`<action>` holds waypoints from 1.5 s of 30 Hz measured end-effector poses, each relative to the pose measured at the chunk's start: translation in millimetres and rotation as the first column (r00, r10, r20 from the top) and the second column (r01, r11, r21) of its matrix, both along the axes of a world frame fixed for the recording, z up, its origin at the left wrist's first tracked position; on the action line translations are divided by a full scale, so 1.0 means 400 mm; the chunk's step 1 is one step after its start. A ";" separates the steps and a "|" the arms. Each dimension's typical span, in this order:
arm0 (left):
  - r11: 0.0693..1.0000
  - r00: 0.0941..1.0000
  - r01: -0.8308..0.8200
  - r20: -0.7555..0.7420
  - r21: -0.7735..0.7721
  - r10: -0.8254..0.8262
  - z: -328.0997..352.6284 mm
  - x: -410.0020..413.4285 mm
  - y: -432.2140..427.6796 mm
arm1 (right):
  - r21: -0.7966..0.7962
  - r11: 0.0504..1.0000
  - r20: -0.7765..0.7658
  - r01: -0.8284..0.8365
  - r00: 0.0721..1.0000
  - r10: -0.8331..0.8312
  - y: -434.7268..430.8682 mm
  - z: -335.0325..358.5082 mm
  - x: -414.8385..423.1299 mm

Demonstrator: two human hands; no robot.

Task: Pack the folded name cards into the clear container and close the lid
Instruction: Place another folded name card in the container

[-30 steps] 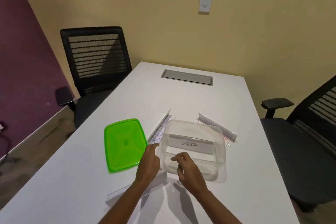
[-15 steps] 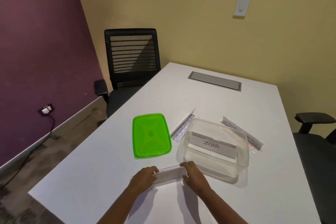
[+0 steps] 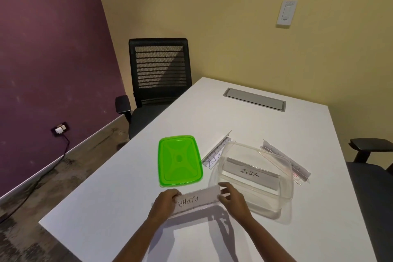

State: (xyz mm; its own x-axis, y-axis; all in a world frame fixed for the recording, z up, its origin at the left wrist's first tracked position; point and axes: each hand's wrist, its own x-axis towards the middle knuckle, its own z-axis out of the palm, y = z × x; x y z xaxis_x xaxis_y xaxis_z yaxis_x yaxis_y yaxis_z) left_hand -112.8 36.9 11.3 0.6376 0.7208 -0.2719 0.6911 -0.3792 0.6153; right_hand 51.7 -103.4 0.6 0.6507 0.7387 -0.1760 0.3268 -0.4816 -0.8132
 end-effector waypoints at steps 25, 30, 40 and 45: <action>0.412 0.534 0.120 0.409 -0.903 0.740 0.156 0.147 -0.074 | 0.215 0.974 -0.307 -0.070 0.942 0.136 0.035 0.118 -0.002; 0.473 0.487 0.068 0.443 -0.878 0.753 0.173 0.153 -0.033 | 0.246 0.966 -0.275 -0.076 0.951 0.145 0.004 0.180 0.073; 0.841 0.691 -0.049 0.589 -0.539 0.418 0.176 0.172 0.056 | -0.013 0.968 0.123 -0.251 0.960 0.251 -0.084 0.288 0.180; 0.951 0.867 -0.012 0.470 -0.310 0.164 0.180 0.221 0.069 | -0.038 0.970 0.136 -0.239 0.961 0.242 -0.124 0.302 0.221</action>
State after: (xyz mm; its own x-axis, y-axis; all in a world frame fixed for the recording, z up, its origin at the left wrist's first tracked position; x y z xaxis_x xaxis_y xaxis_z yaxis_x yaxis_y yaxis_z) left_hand -24.4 64.5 83.3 0.6798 0.7182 -0.1487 0.2978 -0.0849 0.9508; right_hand 140.2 -153.0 121.6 0.4731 0.8737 -0.1135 0.5439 -0.3910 -0.7425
